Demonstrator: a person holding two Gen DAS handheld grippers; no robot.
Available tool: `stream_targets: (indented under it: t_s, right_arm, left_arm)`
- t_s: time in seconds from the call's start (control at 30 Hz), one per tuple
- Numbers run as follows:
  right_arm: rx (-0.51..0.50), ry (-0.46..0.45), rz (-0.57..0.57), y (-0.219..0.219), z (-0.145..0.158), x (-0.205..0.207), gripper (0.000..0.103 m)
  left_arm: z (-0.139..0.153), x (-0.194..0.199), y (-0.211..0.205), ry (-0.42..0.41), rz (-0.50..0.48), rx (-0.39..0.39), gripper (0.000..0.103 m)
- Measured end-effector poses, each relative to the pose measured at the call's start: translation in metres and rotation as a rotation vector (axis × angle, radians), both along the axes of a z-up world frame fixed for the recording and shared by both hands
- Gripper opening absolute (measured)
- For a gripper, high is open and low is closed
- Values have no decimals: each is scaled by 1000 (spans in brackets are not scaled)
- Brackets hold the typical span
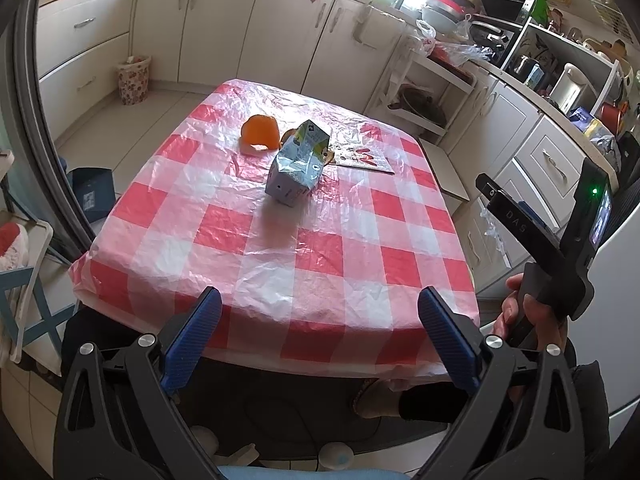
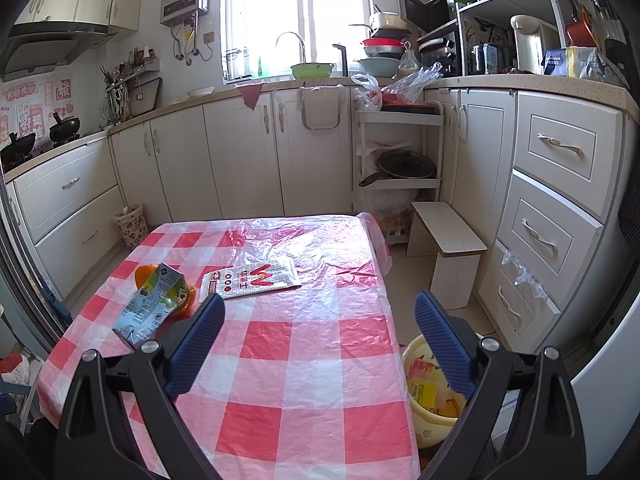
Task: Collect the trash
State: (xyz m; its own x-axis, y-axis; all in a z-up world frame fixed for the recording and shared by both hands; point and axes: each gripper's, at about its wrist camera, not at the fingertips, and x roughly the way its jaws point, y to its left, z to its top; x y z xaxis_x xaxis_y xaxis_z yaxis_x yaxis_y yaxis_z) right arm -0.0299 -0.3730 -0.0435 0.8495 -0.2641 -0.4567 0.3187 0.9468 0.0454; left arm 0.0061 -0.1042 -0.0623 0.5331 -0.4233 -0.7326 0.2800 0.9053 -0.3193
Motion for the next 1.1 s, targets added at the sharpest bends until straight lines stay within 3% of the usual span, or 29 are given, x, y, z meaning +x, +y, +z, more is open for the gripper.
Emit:
stream_targets:
  t_s: [1.1]
  right_arm:
    - [5,1,-1,0,-1,0,92]
  left_arm:
    - [-4,0,1,10,3,-1,95]
